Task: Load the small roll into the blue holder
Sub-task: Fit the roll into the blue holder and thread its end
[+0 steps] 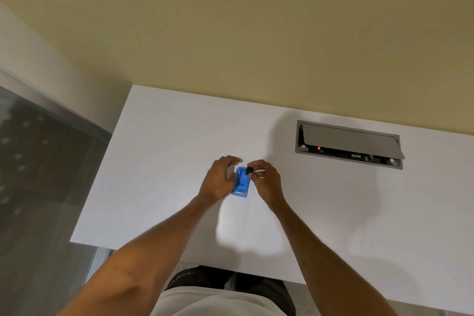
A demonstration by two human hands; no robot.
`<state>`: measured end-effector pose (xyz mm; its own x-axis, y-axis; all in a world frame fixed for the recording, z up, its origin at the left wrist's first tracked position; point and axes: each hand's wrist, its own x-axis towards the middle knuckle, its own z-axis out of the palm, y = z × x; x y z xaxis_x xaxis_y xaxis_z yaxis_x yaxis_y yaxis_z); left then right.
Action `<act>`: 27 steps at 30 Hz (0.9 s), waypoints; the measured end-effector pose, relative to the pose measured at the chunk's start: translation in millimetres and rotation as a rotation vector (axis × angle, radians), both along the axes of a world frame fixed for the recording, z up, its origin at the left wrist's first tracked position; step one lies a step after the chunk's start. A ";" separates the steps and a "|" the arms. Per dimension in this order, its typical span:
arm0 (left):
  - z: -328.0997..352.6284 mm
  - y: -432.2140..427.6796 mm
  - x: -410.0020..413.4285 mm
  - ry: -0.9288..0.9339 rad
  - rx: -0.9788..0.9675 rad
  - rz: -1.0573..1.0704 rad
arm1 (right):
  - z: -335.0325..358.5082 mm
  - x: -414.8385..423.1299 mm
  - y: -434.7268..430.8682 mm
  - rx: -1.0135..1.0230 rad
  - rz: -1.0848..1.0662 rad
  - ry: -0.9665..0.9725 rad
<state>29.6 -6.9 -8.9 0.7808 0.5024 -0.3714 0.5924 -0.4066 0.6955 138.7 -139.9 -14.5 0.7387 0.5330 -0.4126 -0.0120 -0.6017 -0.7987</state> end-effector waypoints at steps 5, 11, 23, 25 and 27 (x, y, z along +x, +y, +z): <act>6.8 -14.0 7.7 -0.085 -0.130 0.028 | 6.2 -3.3 -9.6 0.047 -0.026 -0.041; 13.1 -22.1 8.4 -0.118 -0.129 -0.013 | 12.6 -8.2 -17.9 -0.012 0.000 -0.130; 15.2 -23.4 7.6 -0.090 -0.120 -0.031 | 8.2 -15.3 -33.9 -0.138 -0.125 -0.182; 13.2 -22.1 6.5 -0.086 -0.138 -0.014 | 3.8 -17.8 -42.1 -0.160 -0.305 -0.156; 11.3 -19.8 5.8 -0.087 -0.153 -0.010 | -1.6 -18.9 -49.4 -0.210 -0.344 -0.160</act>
<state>35.3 -26.7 2.5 0.8180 0.4375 -0.3734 0.5236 -0.2978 0.7982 119.8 -189.3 -16.1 0.9223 0.1614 -0.3512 -0.1258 -0.7338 -0.6676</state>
